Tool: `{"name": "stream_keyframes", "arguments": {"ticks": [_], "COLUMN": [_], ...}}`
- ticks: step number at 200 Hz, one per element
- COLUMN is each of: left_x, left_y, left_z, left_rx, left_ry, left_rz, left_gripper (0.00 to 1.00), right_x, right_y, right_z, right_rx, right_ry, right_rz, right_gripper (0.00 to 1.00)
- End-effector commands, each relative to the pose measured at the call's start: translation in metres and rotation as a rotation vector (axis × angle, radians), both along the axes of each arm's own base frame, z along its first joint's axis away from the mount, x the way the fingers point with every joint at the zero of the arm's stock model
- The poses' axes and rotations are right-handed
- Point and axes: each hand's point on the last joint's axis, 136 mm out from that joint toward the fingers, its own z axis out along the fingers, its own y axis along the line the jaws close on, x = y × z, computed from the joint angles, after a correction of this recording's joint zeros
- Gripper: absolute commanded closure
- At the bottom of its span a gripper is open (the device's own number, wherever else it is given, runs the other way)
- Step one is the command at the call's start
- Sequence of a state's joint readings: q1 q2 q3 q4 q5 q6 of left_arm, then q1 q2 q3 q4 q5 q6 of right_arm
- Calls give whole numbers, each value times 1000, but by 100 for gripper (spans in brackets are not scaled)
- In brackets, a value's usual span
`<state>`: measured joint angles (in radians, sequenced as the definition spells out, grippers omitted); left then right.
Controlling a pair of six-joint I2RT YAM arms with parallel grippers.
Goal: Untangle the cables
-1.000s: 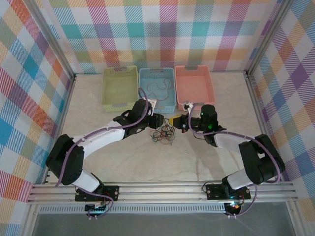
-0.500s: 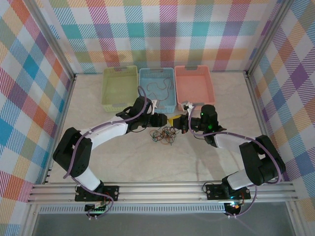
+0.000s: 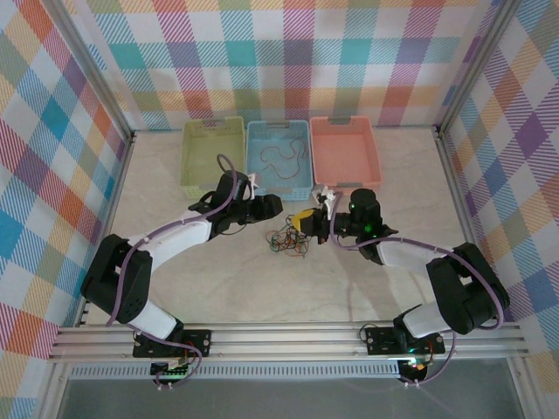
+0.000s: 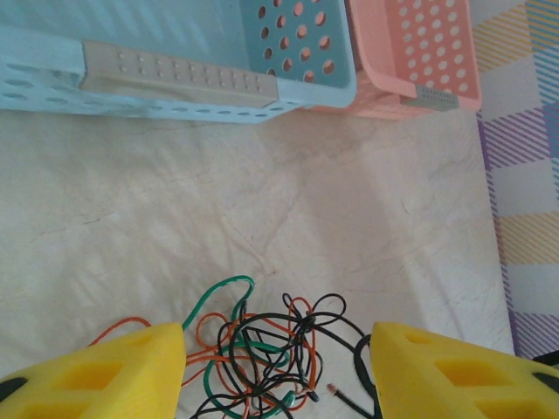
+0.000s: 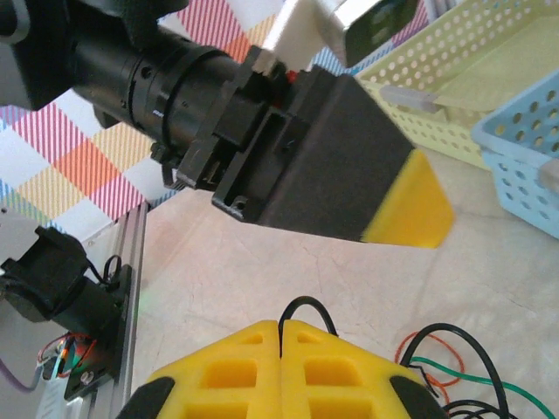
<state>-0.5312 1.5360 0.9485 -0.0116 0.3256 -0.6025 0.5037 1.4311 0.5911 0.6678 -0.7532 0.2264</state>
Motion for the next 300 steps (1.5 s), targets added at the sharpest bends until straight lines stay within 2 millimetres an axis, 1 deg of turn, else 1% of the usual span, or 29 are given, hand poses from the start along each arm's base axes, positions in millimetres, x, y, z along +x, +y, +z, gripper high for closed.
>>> {"name": "stream_keyframes", "arguments": {"ticks": [1,25,47,87,108,144,165,218,227,258,282,300], "left_x": [-2,-5,-9,-22,-23,-28,-31,-38,-40,-43,-44,-44], "left_y": [-9,-19,-28,-37,-40,-48,-54,-59,-59,-57,-58,-58], "left_z": [12,10,4,-17,-21,-19,-16,-3,-1,4,3,4], "left_rx": [-90,-147,-183,-141,-149,-169,-189,-210,-215,-209,-205,-208], "left_ry": [9,44,98,188,202,209,220,217,219,216,218,218], "left_rz": [-16,-40,-72,-107,-115,-142,-164,-188,-190,-194,-197,-201], "left_gripper": [41,42,45,49,53,58,58,57,55,55,58,66], "right_x": [-9,-12,-12,-12,-11,-8,-7,-2,-2,-1,-1,0], "right_y": [6,9,10,10,10,9,9,7,6,4,4,4], "right_z": [12,10,8,9,7,6,4,4,4,2,2,3], "right_rx": [1,-10,-20,-23,-29,-34,-40,-50,-53,-60,-61,-61], "right_ry": [-108,-135,-143,-156,-156,-158,-156,-168,-175,-181,-183,-188], "right_rz": [50,61,58,49,42,31,21,-7,-14,-27,-30,-35], "right_gripper": [100,100,100,100,100,100,100,100,100,100,100,100]}}
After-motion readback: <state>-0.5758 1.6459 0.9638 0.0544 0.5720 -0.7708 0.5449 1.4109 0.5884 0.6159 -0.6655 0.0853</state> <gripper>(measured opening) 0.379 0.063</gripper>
